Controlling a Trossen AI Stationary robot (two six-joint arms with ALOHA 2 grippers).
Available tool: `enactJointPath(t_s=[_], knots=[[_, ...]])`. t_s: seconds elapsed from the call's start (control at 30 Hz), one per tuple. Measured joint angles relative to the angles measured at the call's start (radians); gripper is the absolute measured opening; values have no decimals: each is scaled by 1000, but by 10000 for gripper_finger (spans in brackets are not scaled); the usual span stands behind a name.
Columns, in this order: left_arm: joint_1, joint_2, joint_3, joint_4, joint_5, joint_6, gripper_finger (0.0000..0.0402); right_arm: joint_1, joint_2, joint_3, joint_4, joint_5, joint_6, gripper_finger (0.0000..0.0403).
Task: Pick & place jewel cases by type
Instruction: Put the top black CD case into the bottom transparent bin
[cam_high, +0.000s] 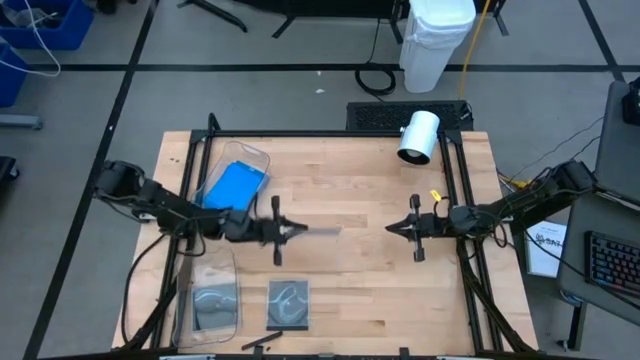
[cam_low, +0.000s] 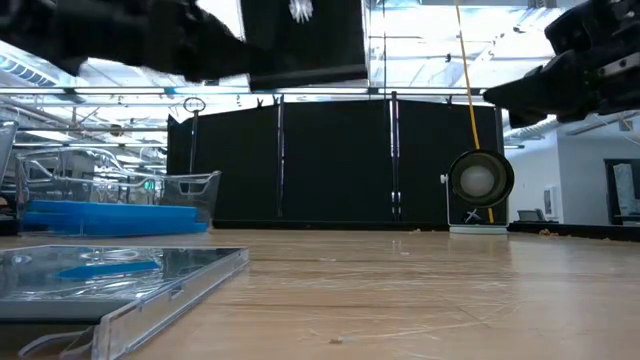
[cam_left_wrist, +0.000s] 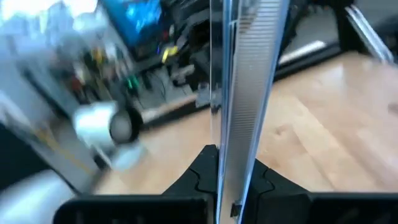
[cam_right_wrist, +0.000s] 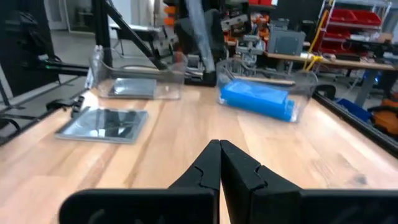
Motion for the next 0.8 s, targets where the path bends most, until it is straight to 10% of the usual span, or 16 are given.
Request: enactJointPath(t_s=[0.23, 0.47, 0.67, 0.8], knots=[[195, 11, 0, -31, 356, -585, 22, -33, 0, 0, -35, -2, 42, 0], [236, 47, 25, 20, 549, -741, 22, -35, 0, 0, -34, -4, 46, 0], [127, 77, 63, 57, 780, -275, 21, -39, 4, 0, -27, -4, 33, 0], [1, 171, 65, 53, 560, 160, 21, -51, 4, 0, -16, -5, 10, 0]])
